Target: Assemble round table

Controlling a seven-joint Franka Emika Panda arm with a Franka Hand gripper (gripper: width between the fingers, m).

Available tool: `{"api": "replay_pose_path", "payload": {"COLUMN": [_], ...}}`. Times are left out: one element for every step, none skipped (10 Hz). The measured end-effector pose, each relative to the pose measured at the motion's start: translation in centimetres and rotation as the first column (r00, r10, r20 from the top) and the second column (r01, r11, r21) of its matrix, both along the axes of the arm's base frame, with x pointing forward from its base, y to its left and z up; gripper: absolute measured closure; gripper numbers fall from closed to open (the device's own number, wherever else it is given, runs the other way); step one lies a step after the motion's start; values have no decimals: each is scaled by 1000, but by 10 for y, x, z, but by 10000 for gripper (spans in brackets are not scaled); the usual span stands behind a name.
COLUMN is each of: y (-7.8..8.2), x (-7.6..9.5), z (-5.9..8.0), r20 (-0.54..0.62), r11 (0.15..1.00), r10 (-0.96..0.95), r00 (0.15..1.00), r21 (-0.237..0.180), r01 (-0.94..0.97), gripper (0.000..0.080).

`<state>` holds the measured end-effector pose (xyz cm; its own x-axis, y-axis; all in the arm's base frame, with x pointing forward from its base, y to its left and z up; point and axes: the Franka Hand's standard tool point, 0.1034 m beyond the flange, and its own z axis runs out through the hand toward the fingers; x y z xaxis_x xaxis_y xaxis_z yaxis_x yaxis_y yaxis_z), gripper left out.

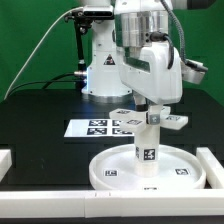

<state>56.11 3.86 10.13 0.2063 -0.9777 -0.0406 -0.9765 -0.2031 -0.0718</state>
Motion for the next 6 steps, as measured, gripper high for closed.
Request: {"api": "replay_pose_path", "payload": {"y": [1,0,0,2,5,8], "x": [0,3,5,8,11,13], "z": [2,10,20,29,35,37], "r20": [3,16,31,39,40,50], "r11": [1000,1000,1000,999,998,992], "r10": [2,3,5,9,52,117], "r00": [1000,1000,1000,999,998,992], "r21": [4,15,27,36,39,32], "r01": [-2,-3,-6,-10,-54,-118], "gripper": [210,157,157,157,151,150]}}
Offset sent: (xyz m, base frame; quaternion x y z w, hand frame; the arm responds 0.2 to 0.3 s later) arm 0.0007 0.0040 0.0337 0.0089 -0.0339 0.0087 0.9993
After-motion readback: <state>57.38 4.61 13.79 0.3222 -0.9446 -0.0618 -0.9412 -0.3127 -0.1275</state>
